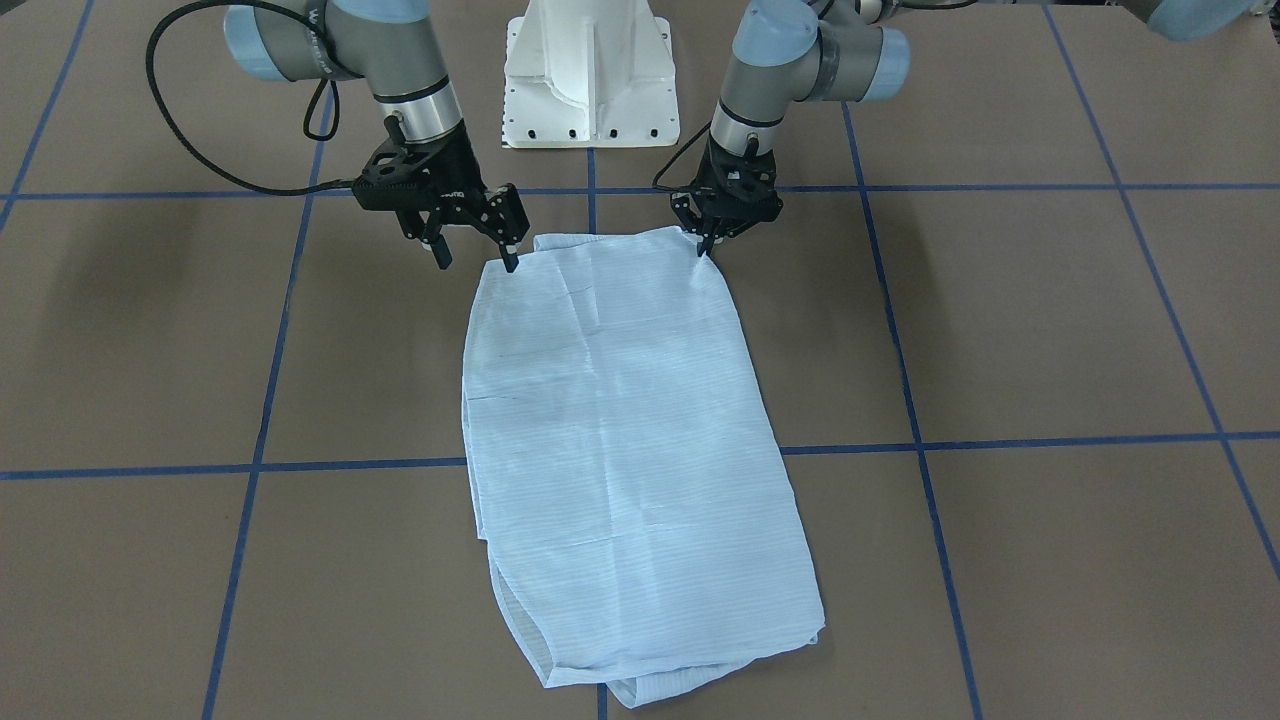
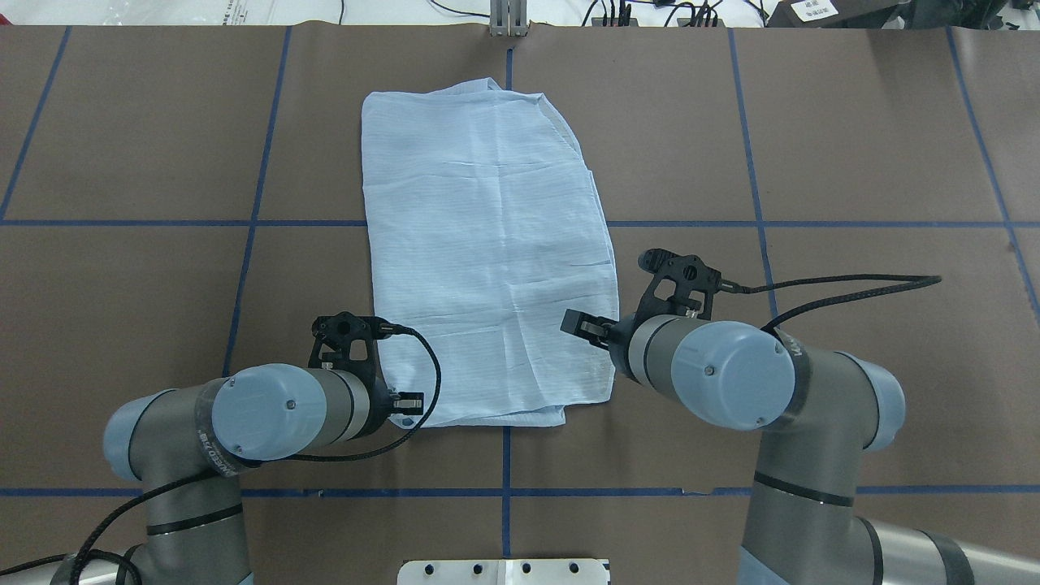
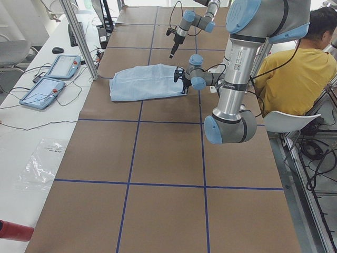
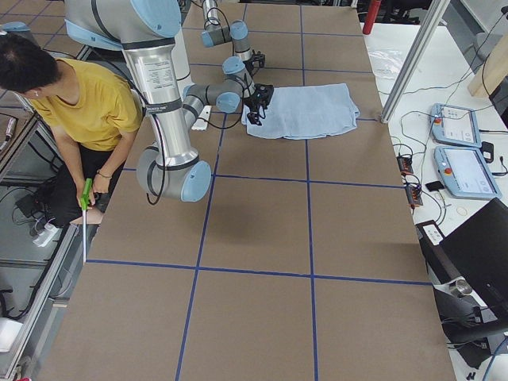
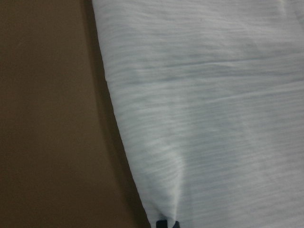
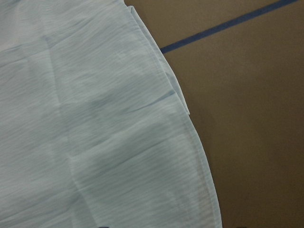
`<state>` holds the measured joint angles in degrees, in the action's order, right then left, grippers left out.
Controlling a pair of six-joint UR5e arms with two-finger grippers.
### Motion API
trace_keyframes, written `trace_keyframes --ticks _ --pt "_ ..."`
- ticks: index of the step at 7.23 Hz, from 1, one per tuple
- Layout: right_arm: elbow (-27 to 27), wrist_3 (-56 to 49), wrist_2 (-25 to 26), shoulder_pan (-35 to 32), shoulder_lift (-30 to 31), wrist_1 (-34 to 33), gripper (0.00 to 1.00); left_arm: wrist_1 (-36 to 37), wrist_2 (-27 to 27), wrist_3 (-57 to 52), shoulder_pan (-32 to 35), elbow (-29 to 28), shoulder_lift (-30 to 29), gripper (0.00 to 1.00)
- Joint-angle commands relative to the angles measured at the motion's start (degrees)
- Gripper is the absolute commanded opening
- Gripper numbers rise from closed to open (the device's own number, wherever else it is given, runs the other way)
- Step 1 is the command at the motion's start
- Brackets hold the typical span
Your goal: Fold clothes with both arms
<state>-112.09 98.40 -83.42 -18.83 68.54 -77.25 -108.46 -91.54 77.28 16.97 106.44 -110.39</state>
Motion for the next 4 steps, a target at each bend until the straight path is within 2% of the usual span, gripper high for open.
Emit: trace_keyframes --ticks 1,2,4 --pt "0.38 15.44 2.12 5.28 -3.83 -7.43 0.78 0.0 0.22 1.37 0.0 0.26 0.0 0.0" --pt "0.64 20.29 2.99 7.56 -4.03 -8.0 0.79 0.0 0.31 1.47 0.0 0.35 0.0 0.0" --pt "7.55 24.63 4.32 8.55 -8.57 -10.88 0.79 0.0 0.58 1.56 0.0 1.23 0.09 0.0"
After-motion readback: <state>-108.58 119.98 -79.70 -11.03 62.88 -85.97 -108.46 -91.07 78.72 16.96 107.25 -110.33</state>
